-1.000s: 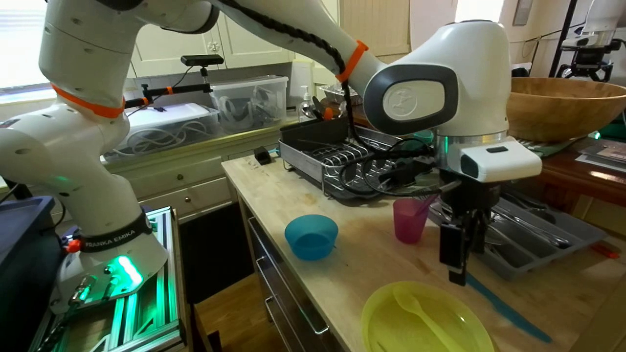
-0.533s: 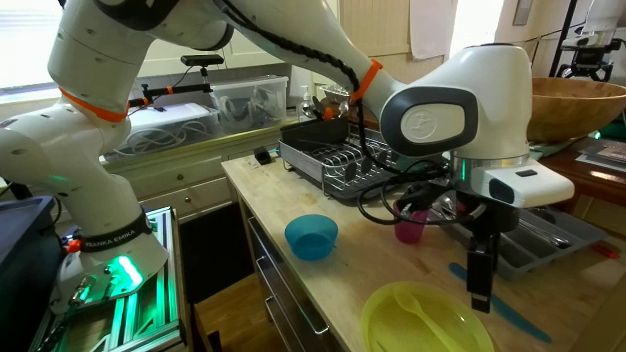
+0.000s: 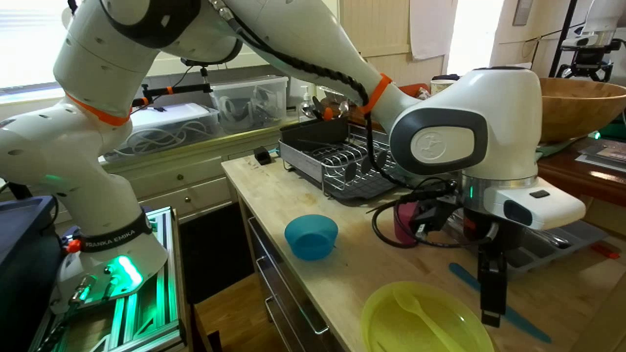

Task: Turn the blue bowl upside down, then place the blue spoon inside

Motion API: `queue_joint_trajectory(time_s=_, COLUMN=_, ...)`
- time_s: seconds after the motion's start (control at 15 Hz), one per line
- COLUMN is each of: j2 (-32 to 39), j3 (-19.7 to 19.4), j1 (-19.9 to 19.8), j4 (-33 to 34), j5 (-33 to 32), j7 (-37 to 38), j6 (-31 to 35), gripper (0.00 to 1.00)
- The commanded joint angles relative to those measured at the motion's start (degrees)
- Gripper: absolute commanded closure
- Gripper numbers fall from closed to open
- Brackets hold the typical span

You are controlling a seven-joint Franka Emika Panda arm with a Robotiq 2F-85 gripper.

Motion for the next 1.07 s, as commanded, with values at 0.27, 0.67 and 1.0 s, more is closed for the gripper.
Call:
queue_joint_trajectory(time_s=0.27, j2=3.5, j3=2.6, j1=-3.0, j4=3.7, j5=4.5, j7=-5.4, j6=1.5, gripper=0.00)
queue_joint_trajectory(time_s=0.67, j2=4.5, j3=4.5, j1=-4.2, j4=4.6, j5=7.1, j7=-8.0, j6=3.3, gripper=0.00)
queue_joint_trajectory(time_s=1.0, j2=5.7, j3=5.1, j1=-4.5, j4=5.5, j5=7.8, j7=-8.8, j6=4.3, gripper=0.00)
